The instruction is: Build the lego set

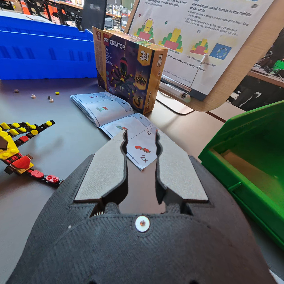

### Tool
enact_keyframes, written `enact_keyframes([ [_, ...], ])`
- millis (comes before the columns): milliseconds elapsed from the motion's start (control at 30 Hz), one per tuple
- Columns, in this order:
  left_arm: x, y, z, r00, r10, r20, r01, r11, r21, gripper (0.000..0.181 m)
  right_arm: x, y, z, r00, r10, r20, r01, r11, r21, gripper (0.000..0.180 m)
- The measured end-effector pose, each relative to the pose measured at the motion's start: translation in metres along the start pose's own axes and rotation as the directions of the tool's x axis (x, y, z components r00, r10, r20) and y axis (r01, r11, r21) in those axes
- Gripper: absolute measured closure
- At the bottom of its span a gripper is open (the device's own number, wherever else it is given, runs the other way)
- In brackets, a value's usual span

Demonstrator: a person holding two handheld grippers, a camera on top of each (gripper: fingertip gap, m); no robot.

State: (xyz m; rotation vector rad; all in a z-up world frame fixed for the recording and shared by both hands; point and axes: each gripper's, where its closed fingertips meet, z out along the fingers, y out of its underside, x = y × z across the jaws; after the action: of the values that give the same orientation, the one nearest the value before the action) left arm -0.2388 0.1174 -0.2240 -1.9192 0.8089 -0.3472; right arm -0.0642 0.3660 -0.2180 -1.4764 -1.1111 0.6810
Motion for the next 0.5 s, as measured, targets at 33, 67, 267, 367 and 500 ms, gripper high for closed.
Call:
enact_keyframes([
  [33,-0.005,-0.001,-0.013,0.999,-0.038,0.002,0.038,0.999,0.039,0.115,0.0,0.0,0.0,1.0,0.004,0.0,-0.004,1.0,-0.001,0.146],
  [67,-0.009,-0.001,-0.024,0.997,-0.072,-0.001,0.072,0.995,0.071,0.114,0.001,0.0,0.0,1.0,0.007,0.0,-0.007,1.0,-0.002,0.145],
  [267,-0.041,0.033,-0.06,0.998,-0.059,0.034,0.056,0.996,0.074,0.106,-0.001,0.004,0.004,1.0,0.002,0.005,-0.002,0.999,-0.033,0.14],
  [367,-0.043,0.039,-0.077,1.0,0.017,-0.005,-0.017,0.996,0.083,0.108,-0.001,0.006,0.005,1.0,0.01,0.012,-0.009,0.999,-0.048,0.135],
  [500,-0.117,0.064,-0.117,0.98,-0.003,0.198,0.013,0.999,-0.053,0.112,0.003,0.009,0.007,0.999,0.035,0.004,-0.035,0.997,-0.064,0.13],
])
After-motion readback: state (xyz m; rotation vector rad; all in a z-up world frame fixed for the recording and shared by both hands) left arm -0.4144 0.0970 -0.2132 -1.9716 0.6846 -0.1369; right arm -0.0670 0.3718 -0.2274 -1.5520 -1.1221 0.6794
